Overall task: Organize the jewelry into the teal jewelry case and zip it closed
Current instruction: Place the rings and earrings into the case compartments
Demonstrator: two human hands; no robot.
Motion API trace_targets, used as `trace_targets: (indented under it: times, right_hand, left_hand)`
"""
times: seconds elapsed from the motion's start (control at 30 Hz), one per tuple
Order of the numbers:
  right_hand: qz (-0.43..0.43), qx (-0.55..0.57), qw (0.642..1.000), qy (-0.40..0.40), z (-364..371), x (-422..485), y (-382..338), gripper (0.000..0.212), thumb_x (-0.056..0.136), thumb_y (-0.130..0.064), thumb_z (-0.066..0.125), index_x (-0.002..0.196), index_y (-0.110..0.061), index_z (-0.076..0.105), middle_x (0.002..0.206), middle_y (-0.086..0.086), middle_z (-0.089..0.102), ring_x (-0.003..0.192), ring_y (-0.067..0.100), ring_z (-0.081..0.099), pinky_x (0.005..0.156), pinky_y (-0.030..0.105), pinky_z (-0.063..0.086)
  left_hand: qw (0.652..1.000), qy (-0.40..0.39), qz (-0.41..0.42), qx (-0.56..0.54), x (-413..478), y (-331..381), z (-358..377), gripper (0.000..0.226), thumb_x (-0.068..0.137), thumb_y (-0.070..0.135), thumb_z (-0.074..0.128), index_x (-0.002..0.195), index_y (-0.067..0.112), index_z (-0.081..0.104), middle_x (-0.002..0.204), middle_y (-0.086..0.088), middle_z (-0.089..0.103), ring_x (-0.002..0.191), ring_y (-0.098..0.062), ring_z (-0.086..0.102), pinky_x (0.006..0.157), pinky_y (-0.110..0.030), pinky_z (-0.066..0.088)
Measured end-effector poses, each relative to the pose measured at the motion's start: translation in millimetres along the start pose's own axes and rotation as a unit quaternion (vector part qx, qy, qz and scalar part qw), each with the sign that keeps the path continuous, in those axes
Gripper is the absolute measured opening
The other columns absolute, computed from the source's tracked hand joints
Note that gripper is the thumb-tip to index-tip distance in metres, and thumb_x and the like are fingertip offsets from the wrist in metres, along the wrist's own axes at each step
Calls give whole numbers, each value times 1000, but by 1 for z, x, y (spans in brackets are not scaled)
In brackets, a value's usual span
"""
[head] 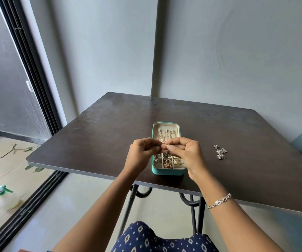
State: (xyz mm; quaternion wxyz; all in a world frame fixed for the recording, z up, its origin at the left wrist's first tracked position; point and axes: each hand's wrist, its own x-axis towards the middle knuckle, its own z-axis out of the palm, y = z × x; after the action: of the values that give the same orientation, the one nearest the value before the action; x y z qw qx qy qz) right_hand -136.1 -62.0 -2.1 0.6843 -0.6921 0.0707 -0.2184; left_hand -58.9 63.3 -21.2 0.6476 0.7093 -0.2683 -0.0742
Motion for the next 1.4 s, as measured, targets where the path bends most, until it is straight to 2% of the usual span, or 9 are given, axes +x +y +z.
trace_targets:
  times: [0.27,0.53,0.67,0.77,0.83,0.97,1.03,1.23,1.4]
  right_hand:
    - [0,2,1000,21,7,-3,8,18,80,8,60,78,-8,67,73,3,73,73,20,70,73,26,57]
    - [8,16,998,64,17,-10,13,17,81,9,59,77,-7,65,77,9,71,70,14,69,71,20,55]
    - [5,-47,995,88,17,-10,21,16,78,6,63,77,-9,66,81,13,70,75,18,67,74,26,55]
    - [-8,-115,988,107,16,-10,26,23,76,1,68,71,-22,66,78,3,69,77,17,65,72,27,53]
    - [-13,-157,981,116,16,-11,27,25,76,-3,69,68,-26,65,78,-3,68,74,11,63,67,21,51]
    - [-1,-187,976,115,15,-12,30,14,76,-5,70,75,-18,68,78,-1,68,69,7,62,63,14,49]
    - [-6,-207,971,116,15,-11,31,10,76,-6,71,77,-17,70,77,-2,69,67,5,62,61,13,47]
    - [-70,-324,936,123,18,-13,30,12,77,-9,70,87,-14,75,89,3,73,79,16,67,70,20,49]
    - [-77,-367,920,115,17,-13,30,11,77,-12,70,85,-17,75,87,2,74,80,19,66,70,29,52]
  left_hand:
    - [1000,20,-11,-6,-4,-8,-1,17,82,-6,60,90,5,69,84,-11,72,77,-15,70,80,-29,56]
    - [998,45,-34,-37,-10,-9,4,15,84,-3,59,87,7,69,80,-7,71,71,-12,69,74,-27,56]
    - [998,55,-38,-17,-11,-11,8,14,85,1,60,85,11,69,79,-8,71,74,-18,69,77,-34,57]
    - [996,68,-52,-7,-11,-14,9,17,84,2,60,80,17,68,78,-8,71,76,-21,70,78,-37,56]
    - [996,76,-54,2,-11,-14,11,17,85,1,60,80,17,65,78,-9,71,75,-19,69,75,-34,57]
    - [995,84,-43,44,-14,-13,13,10,84,3,62,81,13,63,79,-2,70,72,-5,67,67,-17,54]
    - [993,90,-27,67,-15,-14,14,9,83,4,64,81,12,66,77,2,69,71,-4,65,66,-16,52]
    - [989,104,-18,108,-15,-12,14,4,80,12,67,80,14,71,76,4,69,72,-5,63,67,-23,51]
    - [984,110,-35,133,-13,-14,14,10,79,15,70,85,8,72,95,-7,64,88,-15,58,73,-26,47]
